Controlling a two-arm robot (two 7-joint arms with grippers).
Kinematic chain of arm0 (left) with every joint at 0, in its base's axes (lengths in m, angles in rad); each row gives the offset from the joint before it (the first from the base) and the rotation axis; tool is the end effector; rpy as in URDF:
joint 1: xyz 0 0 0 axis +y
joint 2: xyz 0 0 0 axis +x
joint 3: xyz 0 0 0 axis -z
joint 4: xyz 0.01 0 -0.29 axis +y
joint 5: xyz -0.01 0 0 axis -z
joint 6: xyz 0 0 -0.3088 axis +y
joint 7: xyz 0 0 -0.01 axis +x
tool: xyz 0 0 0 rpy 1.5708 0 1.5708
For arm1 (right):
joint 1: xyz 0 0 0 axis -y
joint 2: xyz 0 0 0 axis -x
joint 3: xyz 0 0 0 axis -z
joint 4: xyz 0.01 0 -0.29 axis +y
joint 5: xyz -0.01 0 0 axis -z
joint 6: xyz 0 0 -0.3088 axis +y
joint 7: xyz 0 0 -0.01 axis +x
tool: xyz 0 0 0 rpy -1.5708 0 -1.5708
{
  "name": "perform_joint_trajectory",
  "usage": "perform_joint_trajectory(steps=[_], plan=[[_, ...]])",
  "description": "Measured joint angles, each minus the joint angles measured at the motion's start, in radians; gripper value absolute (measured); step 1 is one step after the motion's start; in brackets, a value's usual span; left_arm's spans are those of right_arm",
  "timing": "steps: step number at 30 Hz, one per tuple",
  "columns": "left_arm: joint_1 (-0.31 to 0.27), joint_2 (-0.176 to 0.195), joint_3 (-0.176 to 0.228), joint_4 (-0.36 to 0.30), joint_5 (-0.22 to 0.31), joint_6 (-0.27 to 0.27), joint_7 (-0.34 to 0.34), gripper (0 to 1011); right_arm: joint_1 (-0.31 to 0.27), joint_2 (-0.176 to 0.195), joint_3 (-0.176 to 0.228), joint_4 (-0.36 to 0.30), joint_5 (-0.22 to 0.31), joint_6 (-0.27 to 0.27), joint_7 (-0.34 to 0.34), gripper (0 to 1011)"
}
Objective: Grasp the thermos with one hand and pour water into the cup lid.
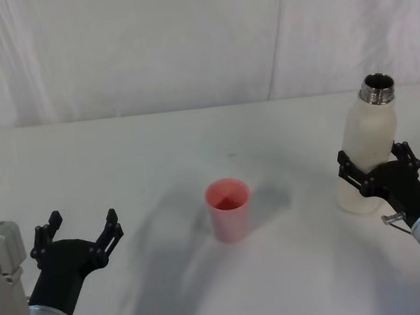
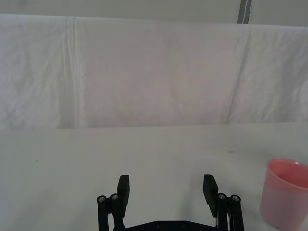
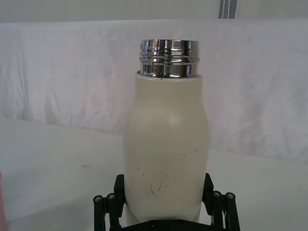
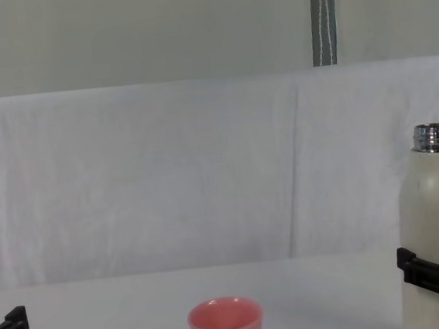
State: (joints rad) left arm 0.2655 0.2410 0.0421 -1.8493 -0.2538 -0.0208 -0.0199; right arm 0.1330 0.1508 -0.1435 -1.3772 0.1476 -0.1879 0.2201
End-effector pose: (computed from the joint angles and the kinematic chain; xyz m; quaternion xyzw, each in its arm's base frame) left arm 0.2530 0.0376 -0.2852 -0.0174 0.0064 0.6616 0.7496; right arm 0.3630 -0.0088 -0.3167 0.0283 -0.0465 -0.5792 0.8134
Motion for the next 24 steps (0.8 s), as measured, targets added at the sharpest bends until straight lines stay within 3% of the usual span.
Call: perform_joint_trajectory(steps=[24], plan=[[0.000,0.000,0.000,0.000,0.000,0.000,0.000,1001,0.003,0.000,0.001,0.007,0.002,-0.002,0.001,985]])
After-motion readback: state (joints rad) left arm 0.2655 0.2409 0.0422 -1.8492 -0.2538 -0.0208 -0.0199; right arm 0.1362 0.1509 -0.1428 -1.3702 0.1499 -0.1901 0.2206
